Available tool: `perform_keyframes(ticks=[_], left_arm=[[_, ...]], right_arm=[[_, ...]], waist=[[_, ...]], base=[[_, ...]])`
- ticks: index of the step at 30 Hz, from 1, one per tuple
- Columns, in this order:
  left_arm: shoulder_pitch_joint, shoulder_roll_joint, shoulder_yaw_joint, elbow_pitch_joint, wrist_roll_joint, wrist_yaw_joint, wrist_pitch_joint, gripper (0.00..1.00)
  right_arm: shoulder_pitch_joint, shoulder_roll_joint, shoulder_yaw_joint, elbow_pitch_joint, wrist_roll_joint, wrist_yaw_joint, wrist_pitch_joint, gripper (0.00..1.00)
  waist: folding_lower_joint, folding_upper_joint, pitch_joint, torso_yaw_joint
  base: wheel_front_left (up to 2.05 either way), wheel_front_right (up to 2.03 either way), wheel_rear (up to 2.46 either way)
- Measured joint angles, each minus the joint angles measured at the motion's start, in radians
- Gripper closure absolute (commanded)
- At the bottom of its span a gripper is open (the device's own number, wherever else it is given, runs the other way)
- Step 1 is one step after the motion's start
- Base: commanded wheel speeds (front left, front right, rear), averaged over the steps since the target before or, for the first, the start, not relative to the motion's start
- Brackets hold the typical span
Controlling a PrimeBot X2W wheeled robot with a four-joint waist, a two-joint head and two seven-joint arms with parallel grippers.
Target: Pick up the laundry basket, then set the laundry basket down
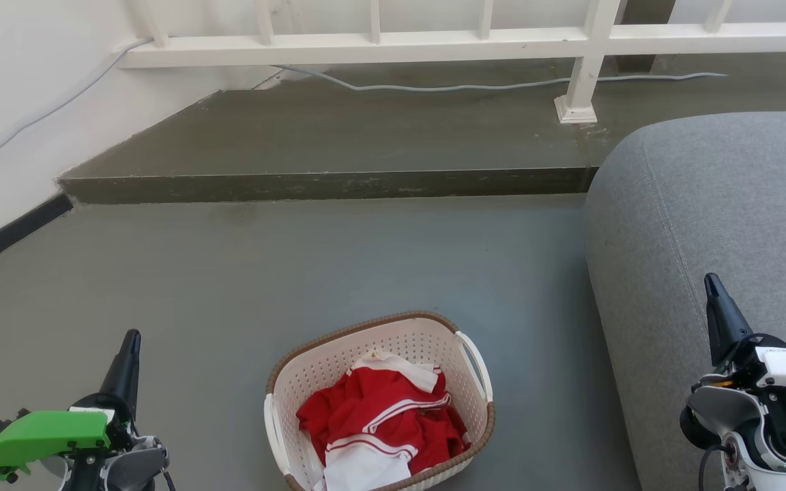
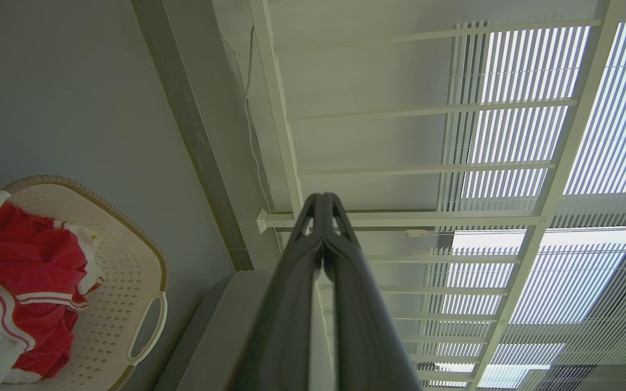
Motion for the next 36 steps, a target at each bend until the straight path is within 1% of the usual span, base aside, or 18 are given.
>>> perform_keyframes(ticks=[36], left_arm=[[0.0,0.0,0.0,0.0,0.0,0.0,0.0,1.0]], right_arm=[[0.0,0.0,-0.001,0.0,0.0,0.0,0.0,1.0]], waist=[[0.0,0.0,0.0,0.0]], base=[[0.0,0.0,0.0]])
